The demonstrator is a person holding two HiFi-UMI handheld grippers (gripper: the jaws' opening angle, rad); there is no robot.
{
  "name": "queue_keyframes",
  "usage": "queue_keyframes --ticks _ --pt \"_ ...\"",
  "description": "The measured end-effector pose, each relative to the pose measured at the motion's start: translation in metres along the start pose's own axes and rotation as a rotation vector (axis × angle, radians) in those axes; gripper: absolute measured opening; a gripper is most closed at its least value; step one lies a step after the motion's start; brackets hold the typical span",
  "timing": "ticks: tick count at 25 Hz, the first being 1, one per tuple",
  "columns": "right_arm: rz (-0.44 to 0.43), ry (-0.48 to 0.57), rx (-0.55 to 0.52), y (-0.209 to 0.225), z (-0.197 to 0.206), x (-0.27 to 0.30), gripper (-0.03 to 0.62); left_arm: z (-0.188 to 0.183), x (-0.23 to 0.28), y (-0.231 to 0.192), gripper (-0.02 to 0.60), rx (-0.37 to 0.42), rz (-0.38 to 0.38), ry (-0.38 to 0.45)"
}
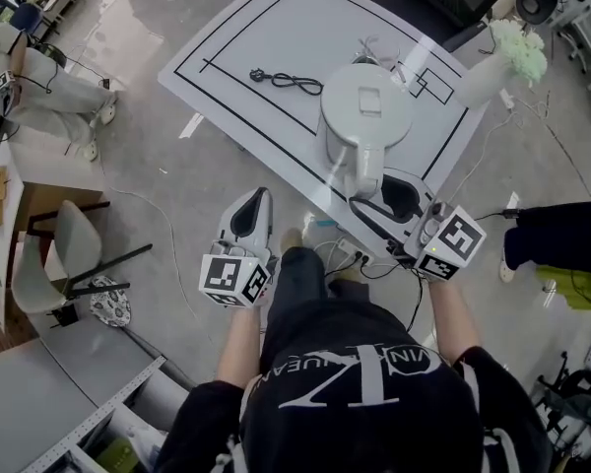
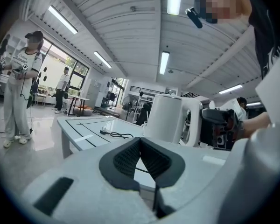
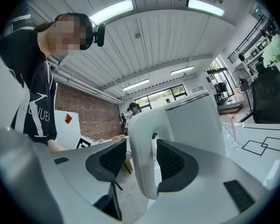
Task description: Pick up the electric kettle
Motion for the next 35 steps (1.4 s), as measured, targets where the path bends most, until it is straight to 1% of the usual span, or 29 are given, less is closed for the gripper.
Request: queue_keyframes --ticks 7,12,16,19,24,29,35 --pt "-0.006 0.013 -0.003 0.002 -0.005 0.012 0.198 -0.007 0.029 -0.004 0.005 0.011 0.061 -0.037" --pt "0.007 0.026 0.01 0.001 -0.007 0.018 0.193 -0.011 0.046 -0.005 0.005 0.013 0.101 -0.059" --pt "0.014 0.039 0.021 0.001 -0.006 0.022 0.176 -0.012 0.055 -0.006 0.005 0.014 0.124 -0.069" --pt "0.012 0.043 0.018 0.001 -0.005 0.024 0.173 -0.012 0.06 -0.008 0.005 0.008 0.133 -0.074" --pt "0.032 0.034 0.013 -0.002 -0.005 0.028 0.171 -0.017 0.069 -0.013 0.005 0.001 0.143 -0.084" --pt "0.078 0.025 0.008 -0.006 -0.006 0.032 0.17 -0.022 0.072 -0.017 0.005 -0.005 0.149 -0.076" --pt "0.09 0.043 -0.047 -0.008 -0.005 0.033 0.158 -0.022 0.07 -0.024 0.005 -0.024 0.138 -0.077"
Point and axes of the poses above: the fingertips, and each gripper's own axes: x forward along the fingers, y to its right, z out of its underside, the point moved 10 cm from there along -x, backward along the fingers, and after that the axes turned 15 degrees about -x, right-handed, at the moved point
